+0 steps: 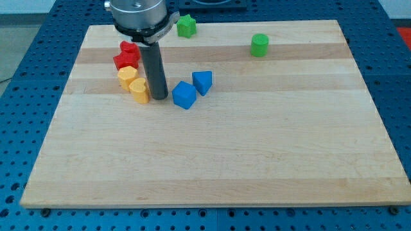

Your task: Place the blue cube below the blue triangle

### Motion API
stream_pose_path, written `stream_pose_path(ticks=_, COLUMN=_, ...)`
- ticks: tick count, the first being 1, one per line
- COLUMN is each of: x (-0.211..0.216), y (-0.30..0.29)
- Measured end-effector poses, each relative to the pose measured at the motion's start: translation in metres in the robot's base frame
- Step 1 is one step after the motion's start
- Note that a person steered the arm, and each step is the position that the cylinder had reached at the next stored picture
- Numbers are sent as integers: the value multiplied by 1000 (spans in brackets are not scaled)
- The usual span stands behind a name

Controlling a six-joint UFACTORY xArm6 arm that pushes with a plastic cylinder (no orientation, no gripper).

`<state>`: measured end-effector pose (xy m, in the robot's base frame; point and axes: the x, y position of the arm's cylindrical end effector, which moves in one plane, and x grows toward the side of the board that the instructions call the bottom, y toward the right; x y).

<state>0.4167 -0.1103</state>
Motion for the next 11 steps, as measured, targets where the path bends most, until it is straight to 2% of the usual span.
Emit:
stream_pose_path(ticks=2, x=0, y=-25)
stream_pose_path(ticks=4, x=4, y=7)
stream_pose_path(ticks=6, x=5, y=8)
stream_pose_path(ticks=8, x=21, y=67)
stream_pose_path(ticks=10, x=49, y=67)
stream_pose_path(ticks=11, x=33, y=61)
